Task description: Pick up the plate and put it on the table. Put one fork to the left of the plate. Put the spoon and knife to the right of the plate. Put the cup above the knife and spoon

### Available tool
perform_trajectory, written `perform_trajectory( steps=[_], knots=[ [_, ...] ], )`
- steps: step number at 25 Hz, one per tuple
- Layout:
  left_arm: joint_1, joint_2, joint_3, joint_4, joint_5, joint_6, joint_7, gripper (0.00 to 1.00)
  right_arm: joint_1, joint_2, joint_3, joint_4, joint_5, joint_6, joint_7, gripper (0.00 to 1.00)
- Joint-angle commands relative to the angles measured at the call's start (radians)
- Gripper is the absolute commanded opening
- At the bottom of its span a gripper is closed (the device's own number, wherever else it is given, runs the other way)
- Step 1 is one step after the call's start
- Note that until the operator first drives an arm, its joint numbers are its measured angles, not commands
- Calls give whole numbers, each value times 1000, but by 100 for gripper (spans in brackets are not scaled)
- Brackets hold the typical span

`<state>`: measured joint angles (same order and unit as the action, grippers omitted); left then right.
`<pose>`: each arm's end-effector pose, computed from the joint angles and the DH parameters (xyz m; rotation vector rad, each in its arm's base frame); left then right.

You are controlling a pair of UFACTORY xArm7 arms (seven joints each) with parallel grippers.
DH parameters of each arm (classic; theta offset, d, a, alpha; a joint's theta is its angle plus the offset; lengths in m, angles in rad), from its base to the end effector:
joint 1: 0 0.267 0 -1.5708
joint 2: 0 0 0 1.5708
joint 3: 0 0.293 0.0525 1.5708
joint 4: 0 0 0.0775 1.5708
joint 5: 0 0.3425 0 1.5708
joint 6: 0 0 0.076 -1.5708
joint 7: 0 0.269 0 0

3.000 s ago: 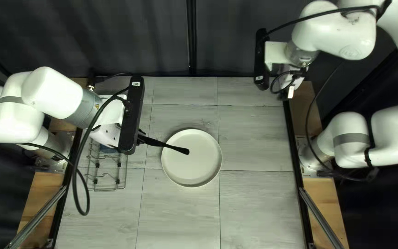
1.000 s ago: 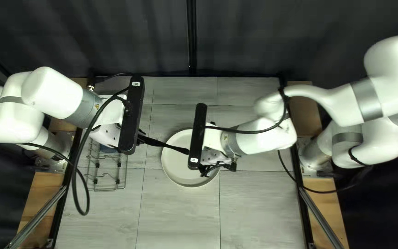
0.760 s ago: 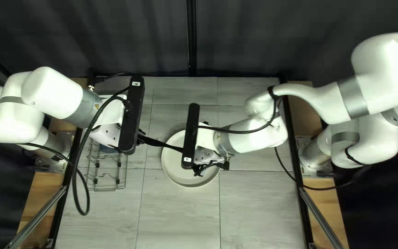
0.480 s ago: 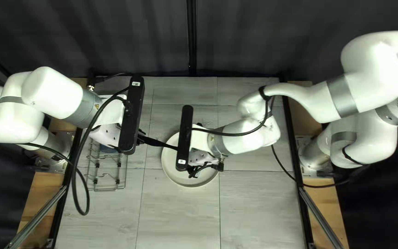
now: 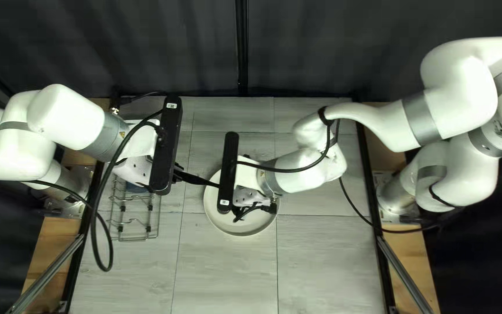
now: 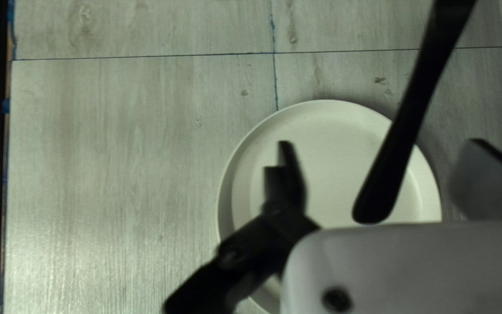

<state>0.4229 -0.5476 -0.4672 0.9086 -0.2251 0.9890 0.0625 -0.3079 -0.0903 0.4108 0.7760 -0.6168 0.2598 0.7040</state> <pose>0.4369 -0.0544 0.3475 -3.0347 0.0197 -0.6489 0.5490 0.0566 0.2183 2.8673 -0.0570 0.9834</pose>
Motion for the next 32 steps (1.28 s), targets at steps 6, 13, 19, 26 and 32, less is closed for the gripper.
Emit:
perform_trajectory(
  steps=[6,13,19,26,32],
  knots=[
    [0,0,0,0,0,0,0,0,0,0,0,0,0,0,0,0],
    [0,0,0,0,0,0,0,100,43,-25,-45,-47,120,-27,-162,0],
    [0,0,0,0,0,0,0,100,206,-207,-194,-186,385,104,-396,0],
    [0,0,0,0,0,0,0,100,264,-428,-198,-355,504,402,-322,0],
    [0,0,0,0,0,0,0,100,240,-337,-194,-253,559,680,-224,0]
  ],
)
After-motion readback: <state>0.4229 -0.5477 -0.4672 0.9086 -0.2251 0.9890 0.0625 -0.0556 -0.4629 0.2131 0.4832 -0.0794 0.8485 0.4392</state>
